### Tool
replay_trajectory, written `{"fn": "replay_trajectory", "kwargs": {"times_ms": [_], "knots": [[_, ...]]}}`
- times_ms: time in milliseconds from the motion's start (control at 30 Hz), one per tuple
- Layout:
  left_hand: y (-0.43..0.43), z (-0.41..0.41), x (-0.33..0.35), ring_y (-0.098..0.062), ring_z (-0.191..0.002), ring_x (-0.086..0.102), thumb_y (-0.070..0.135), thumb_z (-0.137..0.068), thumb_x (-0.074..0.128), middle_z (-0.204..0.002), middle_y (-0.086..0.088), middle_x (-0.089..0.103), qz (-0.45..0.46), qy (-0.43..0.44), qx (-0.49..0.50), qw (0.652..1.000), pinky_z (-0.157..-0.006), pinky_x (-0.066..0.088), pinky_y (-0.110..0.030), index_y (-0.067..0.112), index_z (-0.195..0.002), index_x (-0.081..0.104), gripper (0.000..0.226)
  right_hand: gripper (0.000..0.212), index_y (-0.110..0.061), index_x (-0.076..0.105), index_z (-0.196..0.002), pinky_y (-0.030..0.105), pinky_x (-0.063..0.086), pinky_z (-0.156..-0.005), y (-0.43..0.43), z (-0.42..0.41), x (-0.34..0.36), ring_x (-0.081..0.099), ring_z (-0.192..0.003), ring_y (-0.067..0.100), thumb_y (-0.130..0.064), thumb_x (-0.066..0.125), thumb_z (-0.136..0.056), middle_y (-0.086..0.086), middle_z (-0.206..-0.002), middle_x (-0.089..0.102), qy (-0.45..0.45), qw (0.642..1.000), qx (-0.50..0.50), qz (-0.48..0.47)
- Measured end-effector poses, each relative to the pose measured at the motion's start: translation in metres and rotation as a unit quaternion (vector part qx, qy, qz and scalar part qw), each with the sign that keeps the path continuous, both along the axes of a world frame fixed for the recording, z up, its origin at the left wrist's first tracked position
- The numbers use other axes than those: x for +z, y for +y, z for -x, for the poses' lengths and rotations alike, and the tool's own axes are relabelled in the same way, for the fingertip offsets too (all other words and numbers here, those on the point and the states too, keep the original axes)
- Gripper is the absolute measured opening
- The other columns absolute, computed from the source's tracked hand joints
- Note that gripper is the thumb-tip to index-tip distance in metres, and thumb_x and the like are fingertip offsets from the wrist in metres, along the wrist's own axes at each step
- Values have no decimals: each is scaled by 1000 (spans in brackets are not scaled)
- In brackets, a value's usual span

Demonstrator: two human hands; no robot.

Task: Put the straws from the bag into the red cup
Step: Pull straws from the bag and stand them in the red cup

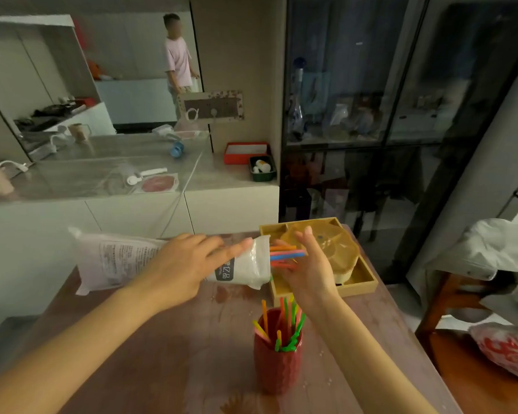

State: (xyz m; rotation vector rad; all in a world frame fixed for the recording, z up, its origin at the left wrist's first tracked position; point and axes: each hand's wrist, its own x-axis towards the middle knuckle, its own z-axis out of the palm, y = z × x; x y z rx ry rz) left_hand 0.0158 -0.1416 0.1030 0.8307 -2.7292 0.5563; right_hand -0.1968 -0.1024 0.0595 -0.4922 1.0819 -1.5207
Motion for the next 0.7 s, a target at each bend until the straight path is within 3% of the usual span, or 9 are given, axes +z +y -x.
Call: {"fn": "replay_trajectory", "kwargs": {"times_ms": [133,200,300,400,467,567,633,700], "knots": [[0,15,23,-22,-65,59,-16,-39,68,-86,-1,65,-1,20,-7,1000,-55,51,-28,24,-139,24,116,66,-11,55,-124,41,45,-102,11,-2,0,62,-114,28,-57,58,-77,14,-124,64,-106,993,40,20],[2,23,25,-21,-63,58,-15,-38,68,-84,-1,65,-5,32,-9,999,-52,47,-25,24,-140,23,118,65,-11,61,-121,34,51,-90,13,-6,4,64,-111,26,-57,56,-76,14,-122,66,-88,992,81,43],[8,33,17,-19,-66,59,-13,-38,69,-88,1,66,-22,37,-20,999,-55,41,-22,25,-141,23,119,55,-11,60,-125,42,53,-88,9,-7,8,63,-109,31,-50,53,-87,17,-122,65,-104,991,62,54],[12,30,4,-19,-75,62,-11,-39,71,-96,1,66,-41,58,-4,997,-60,41,-22,26,-141,25,119,31,-22,73,-100,42,56,-82,6,-2,7,70,-96,25,-41,49,-94,6,-103,74,-63,996,0,55],[15,24,-6,-22,-80,62,-9,-43,72,-98,-2,66,-76,72,13,994,-63,49,-29,29,-142,19,118,37,-23,76,-77,39,57,-79,7,8,3,73,-88,19,-39,48,-96,1,-92,77,-32,997,-44,57],[18,13,-25,-24,-78,60,-4,-53,74,-93,-3,64,-120,97,28,988,-61,51,-35,37,-141,6,119,34,-13,65,-92,40,55,-82,6,30,7,73,-89,19,-41,44,-97,1,-93,77,-91,989,-93,75],[20,5,-37,-24,-79,60,-2,-58,74,-95,-4,64,-135,117,45,983,-62,52,-37,40,-140,3,116,31,-12,59,-90,38,56,-74,5,42,13,73,-69,15,-40,48,-96,1,-72,75,-145,974,-150,90],[24,-2,-48,-24,-77,62,0,-59,75,-95,-4,65,-138,131,67,979,-60,52,-35,38,-140,8,112,30,-15,53,-78,29,52,-60,8,56,23,58,-48,11,-38,51,-96,-2,-54,57,-170,956,-207,117]]}}
